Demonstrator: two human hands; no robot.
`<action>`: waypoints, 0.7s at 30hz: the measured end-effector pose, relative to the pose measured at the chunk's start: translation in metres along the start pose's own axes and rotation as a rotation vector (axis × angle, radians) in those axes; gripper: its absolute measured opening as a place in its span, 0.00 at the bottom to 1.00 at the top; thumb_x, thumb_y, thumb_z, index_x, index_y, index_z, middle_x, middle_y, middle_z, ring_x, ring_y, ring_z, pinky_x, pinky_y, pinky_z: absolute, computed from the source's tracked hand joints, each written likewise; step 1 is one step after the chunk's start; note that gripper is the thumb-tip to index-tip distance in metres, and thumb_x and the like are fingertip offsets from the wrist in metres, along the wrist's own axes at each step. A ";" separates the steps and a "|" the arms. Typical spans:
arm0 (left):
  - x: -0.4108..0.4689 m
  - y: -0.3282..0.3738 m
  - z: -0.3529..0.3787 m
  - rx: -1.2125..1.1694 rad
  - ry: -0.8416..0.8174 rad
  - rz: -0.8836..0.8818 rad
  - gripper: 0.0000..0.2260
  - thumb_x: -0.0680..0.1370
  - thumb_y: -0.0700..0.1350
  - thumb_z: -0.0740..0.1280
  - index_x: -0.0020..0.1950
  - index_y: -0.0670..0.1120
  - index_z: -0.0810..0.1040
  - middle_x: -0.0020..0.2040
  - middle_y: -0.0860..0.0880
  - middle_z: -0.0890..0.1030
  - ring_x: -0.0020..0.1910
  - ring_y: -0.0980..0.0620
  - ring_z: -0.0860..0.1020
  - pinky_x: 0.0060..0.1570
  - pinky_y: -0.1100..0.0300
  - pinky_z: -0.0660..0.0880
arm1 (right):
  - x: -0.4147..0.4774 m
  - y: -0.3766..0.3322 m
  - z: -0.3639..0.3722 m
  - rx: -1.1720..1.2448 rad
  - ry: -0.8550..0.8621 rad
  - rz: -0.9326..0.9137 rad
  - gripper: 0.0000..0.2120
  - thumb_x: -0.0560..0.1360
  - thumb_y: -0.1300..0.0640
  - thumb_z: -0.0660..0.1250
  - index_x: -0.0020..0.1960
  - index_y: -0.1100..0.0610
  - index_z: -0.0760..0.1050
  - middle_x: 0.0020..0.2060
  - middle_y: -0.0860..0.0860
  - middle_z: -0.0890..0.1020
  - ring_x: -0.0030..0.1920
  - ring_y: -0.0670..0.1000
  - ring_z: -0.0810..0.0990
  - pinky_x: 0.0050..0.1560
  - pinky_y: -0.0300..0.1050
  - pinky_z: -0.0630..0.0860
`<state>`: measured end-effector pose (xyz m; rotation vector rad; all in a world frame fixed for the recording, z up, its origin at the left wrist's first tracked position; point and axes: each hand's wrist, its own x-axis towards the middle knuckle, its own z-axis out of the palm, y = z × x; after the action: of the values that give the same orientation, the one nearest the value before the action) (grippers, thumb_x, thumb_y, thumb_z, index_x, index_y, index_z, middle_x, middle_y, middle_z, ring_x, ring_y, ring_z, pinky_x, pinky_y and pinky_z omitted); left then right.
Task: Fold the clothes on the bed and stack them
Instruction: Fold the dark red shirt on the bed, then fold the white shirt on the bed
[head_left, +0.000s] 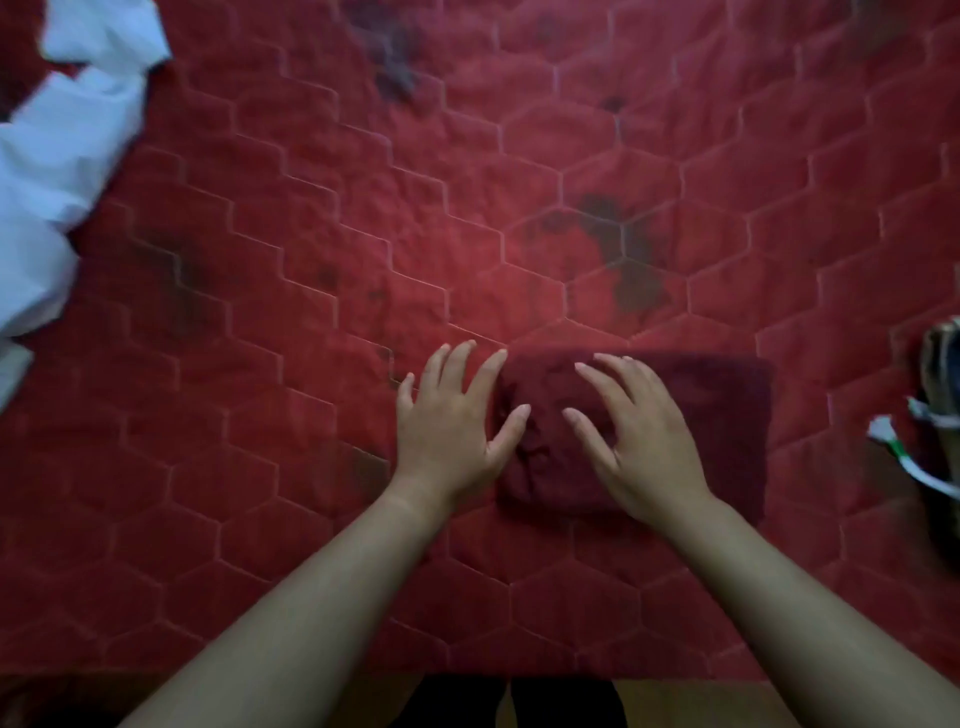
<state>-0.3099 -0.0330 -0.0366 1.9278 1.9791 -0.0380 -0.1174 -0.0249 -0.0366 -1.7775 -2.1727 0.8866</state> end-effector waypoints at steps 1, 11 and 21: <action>-0.001 -0.011 -0.015 -0.007 0.024 -0.015 0.29 0.73 0.65 0.49 0.70 0.54 0.67 0.70 0.47 0.68 0.71 0.45 0.63 0.64 0.39 0.63 | 0.006 -0.016 -0.004 0.005 -0.002 -0.031 0.23 0.76 0.48 0.63 0.67 0.57 0.71 0.66 0.56 0.71 0.68 0.59 0.67 0.66 0.59 0.65; -0.005 -0.189 -0.115 -0.026 0.239 -0.225 0.29 0.73 0.64 0.50 0.68 0.50 0.70 0.67 0.46 0.71 0.68 0.45 0.67 0.62 0.40 0.65 | 0.101 -0.194 0.039 -0.017 0.009 -0.262 0.25 0.76 0.43 0.59 0.69 0.55 0.69 0.71 0.56 0.65 0.72 0.56 0.61 0.69 0.58 0.62; 0.001 -0.431 -0.133 0.026 0.186 -0.272 0.31 0.73 0.65 0.48 0.68 0.50 0.69 0.66 0.47 0.72 0.66 0.47 0.69 0.62 0.43 0.65 | 0.193 -0.374 0.207 -0.004 -0.022 -0.270 0.25 0.76 0.45 0.61 0.68 0.57 0.69 0.70 0.57 0.66 0.71 0.56 0.62 0.69 0.54 0.63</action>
<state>-0.7606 -0.0218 -0.0166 1.7170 2.3631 0.0460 -0.5798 0.0534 -0.0350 -1.4349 -2.3552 0.8393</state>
